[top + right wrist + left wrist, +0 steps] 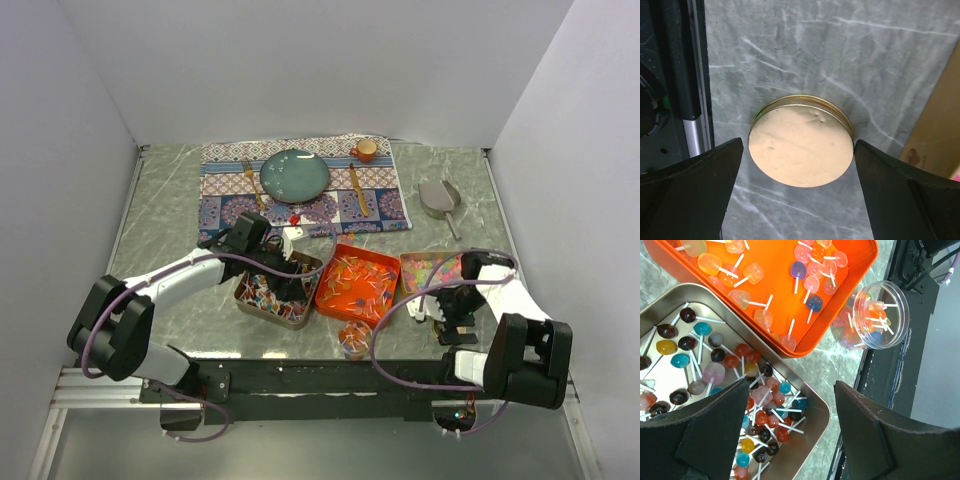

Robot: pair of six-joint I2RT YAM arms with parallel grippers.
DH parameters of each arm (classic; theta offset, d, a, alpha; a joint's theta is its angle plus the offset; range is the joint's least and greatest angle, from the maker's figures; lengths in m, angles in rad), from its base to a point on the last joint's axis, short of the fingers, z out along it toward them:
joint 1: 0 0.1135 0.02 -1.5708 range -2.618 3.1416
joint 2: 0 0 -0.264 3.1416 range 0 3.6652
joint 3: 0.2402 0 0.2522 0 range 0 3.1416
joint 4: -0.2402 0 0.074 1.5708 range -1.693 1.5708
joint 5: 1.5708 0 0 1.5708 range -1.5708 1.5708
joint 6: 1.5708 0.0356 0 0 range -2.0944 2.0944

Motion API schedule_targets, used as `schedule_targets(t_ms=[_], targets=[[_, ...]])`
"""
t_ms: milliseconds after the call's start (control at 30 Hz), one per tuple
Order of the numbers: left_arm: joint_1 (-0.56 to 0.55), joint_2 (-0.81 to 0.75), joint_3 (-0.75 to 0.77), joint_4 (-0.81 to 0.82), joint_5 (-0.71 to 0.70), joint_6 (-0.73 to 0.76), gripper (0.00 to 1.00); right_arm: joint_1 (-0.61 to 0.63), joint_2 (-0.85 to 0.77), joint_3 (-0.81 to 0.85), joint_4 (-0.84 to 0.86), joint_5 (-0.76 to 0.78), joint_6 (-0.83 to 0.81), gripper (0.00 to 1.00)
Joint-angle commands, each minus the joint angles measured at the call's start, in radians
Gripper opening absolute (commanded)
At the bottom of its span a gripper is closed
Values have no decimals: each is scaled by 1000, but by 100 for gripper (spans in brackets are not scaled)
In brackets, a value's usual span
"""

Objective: Pack the candies
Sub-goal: Pick up the bottle lid at the center of the board.

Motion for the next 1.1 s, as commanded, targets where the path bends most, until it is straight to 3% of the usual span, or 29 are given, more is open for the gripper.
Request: schedule_targets(t_ms=[0, 200, 367, 467, 600, 700, 800, 867, 1067], targets=[[6, 3, -12, 26, 5, -5, 75, -23, -26, -36, -2, 36, -641, 100], [15, 17, -5, 39, 8, -30, 75, -25, -35, -126, 173, 13, -633, 100], [21, 31, 7, 31, 8, -19, 75, -31, -44, -114, 168, -18, -609, 95], [26, 29, 11, 36, 13, -16, 75, -31, -41, -6, 72, -74, -572, 93], [36, 26, 33, 40, 28, -16, 75, -31, -34, 235, -216, -118, -579, 91], [52, 14, 48, 37, 36, -15, 75, -28, -87, 313, -325, -174, -612, 91], [91, -8, 59, 20, 45, -21, 75, 56, -179, 323, -321, -246, -546, 94], [118, -17, 67, 10, 51, -33, 75, 188, -196, 338, -315, -271, -428, 94], [286, -60, 94, -23, 53, -85, 75, 531, -198, 340, -22, -348, -21, 94]])
